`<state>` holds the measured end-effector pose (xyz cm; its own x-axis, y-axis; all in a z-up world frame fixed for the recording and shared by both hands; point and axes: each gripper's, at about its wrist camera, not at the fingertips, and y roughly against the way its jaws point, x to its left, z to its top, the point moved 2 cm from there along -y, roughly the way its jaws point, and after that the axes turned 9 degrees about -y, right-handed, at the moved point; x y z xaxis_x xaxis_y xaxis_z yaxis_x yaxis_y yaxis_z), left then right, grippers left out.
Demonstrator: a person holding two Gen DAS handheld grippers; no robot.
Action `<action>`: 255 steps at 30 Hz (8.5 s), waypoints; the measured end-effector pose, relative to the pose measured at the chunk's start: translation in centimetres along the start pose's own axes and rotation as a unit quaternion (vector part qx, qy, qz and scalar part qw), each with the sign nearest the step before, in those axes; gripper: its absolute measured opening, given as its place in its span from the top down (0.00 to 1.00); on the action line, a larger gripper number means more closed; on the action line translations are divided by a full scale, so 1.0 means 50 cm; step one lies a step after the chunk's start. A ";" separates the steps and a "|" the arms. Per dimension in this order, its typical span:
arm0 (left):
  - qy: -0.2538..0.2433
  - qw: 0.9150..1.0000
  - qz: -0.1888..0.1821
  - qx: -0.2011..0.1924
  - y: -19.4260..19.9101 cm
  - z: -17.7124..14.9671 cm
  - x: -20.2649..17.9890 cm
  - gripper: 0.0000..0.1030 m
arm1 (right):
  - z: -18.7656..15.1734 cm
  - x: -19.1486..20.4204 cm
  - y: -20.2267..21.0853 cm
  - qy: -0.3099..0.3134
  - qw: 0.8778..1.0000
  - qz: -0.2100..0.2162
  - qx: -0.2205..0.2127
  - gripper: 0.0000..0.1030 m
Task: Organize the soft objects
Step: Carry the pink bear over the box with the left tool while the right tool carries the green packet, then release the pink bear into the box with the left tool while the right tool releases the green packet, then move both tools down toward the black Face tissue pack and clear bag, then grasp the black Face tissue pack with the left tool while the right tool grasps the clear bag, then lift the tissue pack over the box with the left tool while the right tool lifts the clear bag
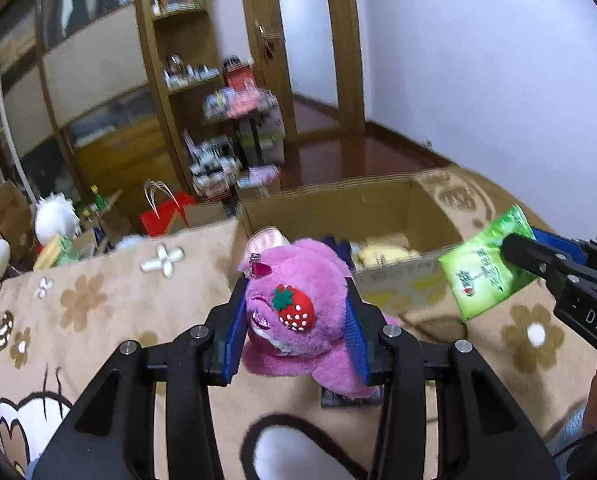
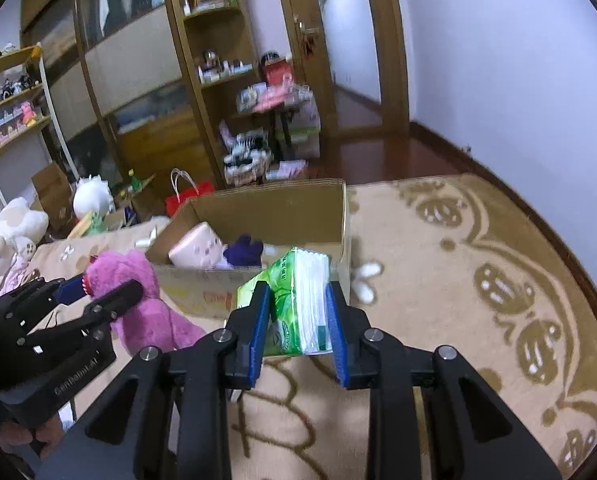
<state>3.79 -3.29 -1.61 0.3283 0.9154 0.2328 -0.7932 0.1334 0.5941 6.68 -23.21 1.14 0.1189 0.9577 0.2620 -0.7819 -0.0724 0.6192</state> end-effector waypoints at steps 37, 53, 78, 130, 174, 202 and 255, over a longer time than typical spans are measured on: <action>-0.012 0.997 0.042 -0.068 -0.130 0.088 0.045 0.59 | 0.048 0.047 -0.089 0.051 0.997 -0.017 -0.058 0.72; -0.014 1.000 0.015 -0.007 -0.215 0.070 0.032 0.58 | 0.055 0.051 -0.159 0.054 0.997 -0.007 -0.045 0.71; -0.023 0.998 0.027 0.057 -0.242 0.046 0.031 0.17 | 0.035 0.027 -0.198 0.022 1.000 0.013 0.010 0.59; -0.010 0.993 -0.020 0.113 -0.118 -0.031 0.015 0.03 | 0.009 0.023 -0.058 0.012 1.000 0.013 0.003 0.00; -0.012 0.920 -0.147 0.363 -0.325 -0.177 -0.122 0.04 | -0.117 0.006 -0.278 -0.011 0.978 0.043 0.204 0.00; 0.014 0.902 -0.145 0.406 -0.339 -0.213 0.071 0.35 | -0.161 0.107 -0.388 0.016 0.964 0.051 0.260 0.14; 0.009 0.950 -0.064 0.305 -0.200 -0.121 0.077 0.38 | -0.123 0.050 -0.259 -0.008 0.975 0.006 0.220 0.87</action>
<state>9.87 1.20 -11.33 0.3887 0.9136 0.1195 -0.3014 0.0035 0.9535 13.36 -18.18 -10.78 0.1232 0.9520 0.2801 -0.4455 -0.1992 0.8728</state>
